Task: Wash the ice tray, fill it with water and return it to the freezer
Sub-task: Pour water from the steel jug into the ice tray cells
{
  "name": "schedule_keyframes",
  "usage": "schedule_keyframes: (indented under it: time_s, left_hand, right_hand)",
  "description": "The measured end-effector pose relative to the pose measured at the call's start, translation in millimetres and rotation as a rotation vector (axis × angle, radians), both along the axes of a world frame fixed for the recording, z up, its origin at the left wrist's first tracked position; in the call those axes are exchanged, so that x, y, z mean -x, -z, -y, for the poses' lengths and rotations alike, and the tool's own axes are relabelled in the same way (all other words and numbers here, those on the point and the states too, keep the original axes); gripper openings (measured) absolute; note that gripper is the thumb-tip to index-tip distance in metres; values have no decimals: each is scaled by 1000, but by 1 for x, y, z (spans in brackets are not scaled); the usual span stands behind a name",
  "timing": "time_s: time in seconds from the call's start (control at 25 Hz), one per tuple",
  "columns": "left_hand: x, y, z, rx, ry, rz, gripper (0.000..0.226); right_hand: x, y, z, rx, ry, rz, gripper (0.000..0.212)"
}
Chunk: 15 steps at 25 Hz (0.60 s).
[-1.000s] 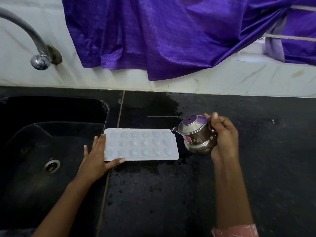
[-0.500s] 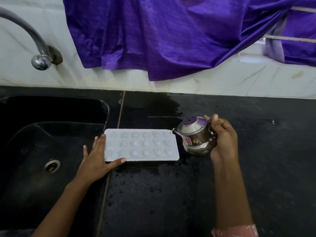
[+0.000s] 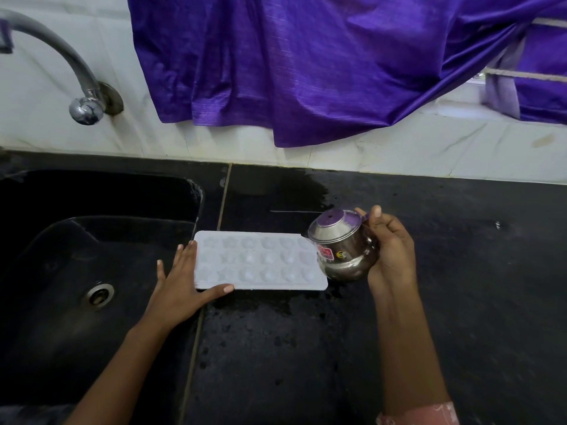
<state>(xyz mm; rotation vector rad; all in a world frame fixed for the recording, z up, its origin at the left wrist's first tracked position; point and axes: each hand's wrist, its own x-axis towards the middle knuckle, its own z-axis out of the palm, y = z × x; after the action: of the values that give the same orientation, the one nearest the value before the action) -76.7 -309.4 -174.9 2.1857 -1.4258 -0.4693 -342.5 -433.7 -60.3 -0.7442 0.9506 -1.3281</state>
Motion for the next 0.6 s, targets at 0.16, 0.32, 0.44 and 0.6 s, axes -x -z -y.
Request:
schedule_keyframes:
  time_s: [0.16,0.32,0.44,0.6]
  left_hand:
    - [-1,0,0,-26,-1,15,131]
    - [-1,0,-1,-32,-2,11,130]
    - [-1,0,0,-25,0,5,130]
    - [0,-1,-1,-27,0,-6,130]
  right_hand:
    - [-6,-4,-3,-3,-10,-12,15]
    - [-9,-6,-3,6,2,-42,15]
    - [-8,-6,-3,1,3,-71,14]
    - [-9,-8,-3,12,4,-80,13]
